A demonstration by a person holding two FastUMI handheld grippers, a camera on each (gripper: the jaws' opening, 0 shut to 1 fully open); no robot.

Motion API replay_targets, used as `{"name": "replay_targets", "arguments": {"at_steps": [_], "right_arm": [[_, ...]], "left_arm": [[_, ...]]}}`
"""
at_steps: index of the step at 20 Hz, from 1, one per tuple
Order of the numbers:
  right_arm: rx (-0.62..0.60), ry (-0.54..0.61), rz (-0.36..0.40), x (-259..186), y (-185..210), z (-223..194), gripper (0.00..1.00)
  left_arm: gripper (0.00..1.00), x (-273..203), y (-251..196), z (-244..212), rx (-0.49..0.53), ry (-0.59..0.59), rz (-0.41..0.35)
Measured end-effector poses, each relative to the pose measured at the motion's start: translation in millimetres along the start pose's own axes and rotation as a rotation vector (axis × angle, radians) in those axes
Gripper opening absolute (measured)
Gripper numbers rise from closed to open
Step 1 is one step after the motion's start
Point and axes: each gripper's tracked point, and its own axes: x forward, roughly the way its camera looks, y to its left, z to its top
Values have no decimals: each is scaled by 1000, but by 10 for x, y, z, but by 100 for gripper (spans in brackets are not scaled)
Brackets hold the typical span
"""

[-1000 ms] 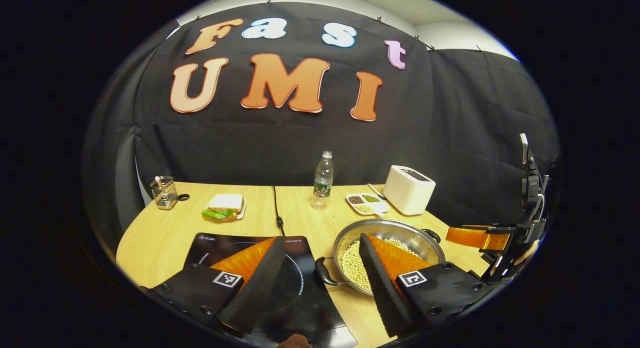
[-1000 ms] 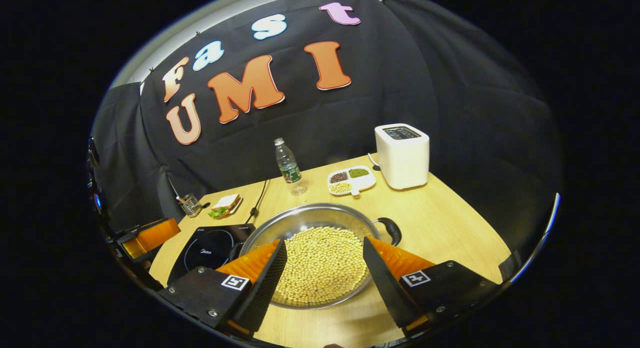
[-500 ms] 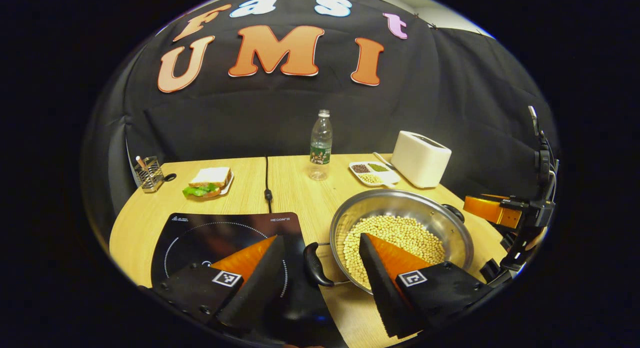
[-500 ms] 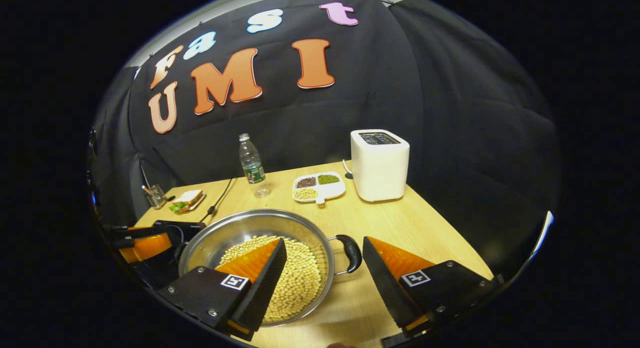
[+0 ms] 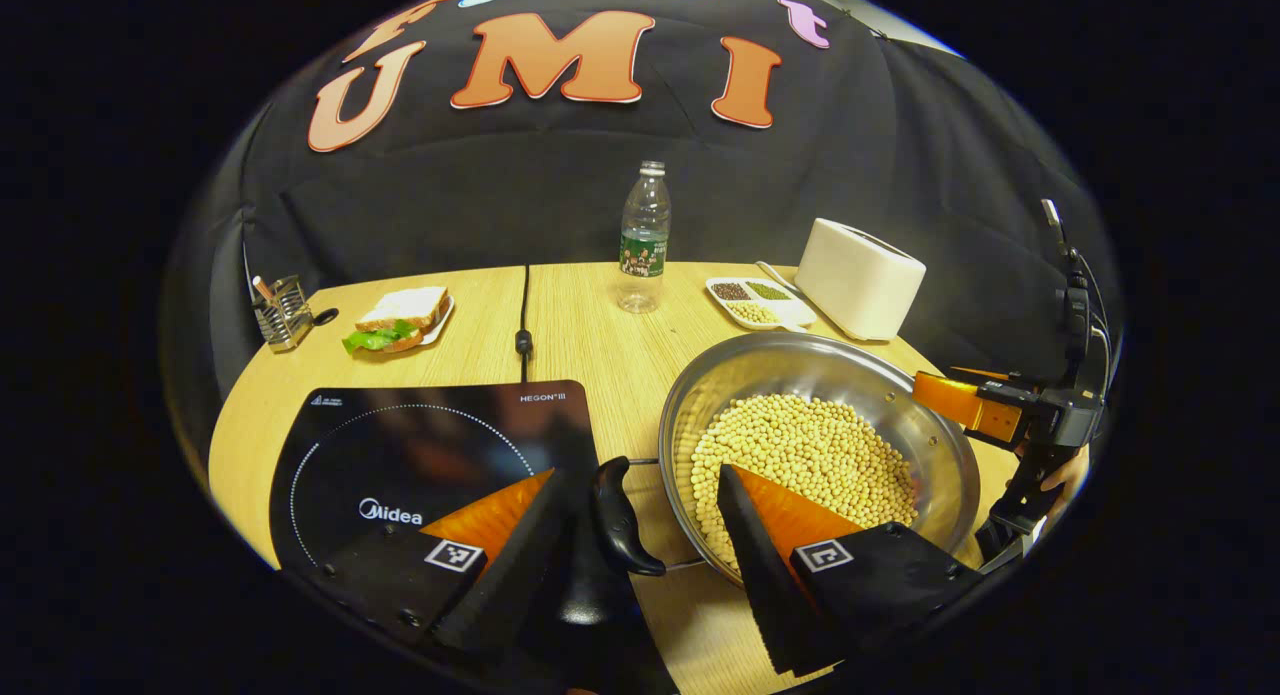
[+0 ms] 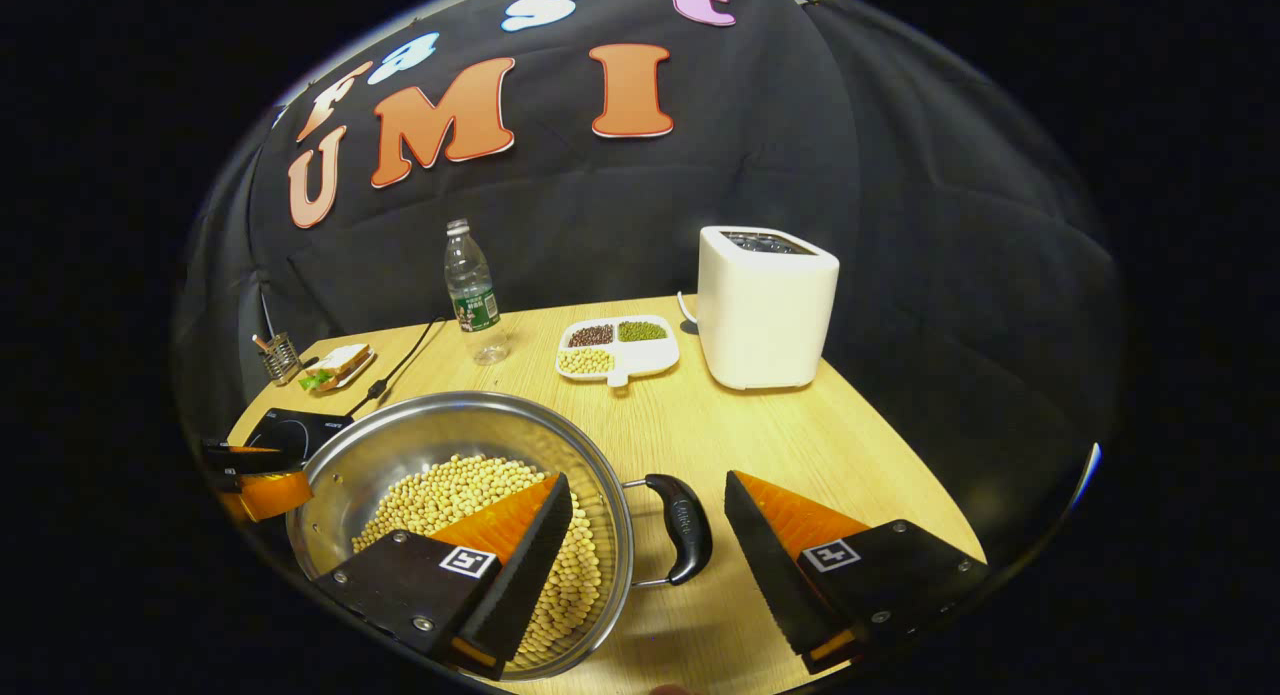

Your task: First push the handle of the pot to place it horizontally, then grasp the pot with both hands and set it on the induction cooktop.

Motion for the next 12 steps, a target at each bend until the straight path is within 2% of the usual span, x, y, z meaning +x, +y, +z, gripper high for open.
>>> {"name": "replay_targets", "arguments": {"at_steps": [8, 10, 11, 12], "right_arm": [[21, 25, 21, 74, 17, -59, 96], [23, 31, 31, 79, 30, -70, 96], [25, 39, 34, 95, 43, -88, 95], [27, 53, 33, 99, 30, -119, 95]], "left_arm": [[95, 74, -89, -62, -16, 29, -17], [89, 90, -7, -76, -9, 39, 17], [77, 88, -6, -67, -22, 39, 13], [71, 111, -2, -71, -31, 40, 20]]}}
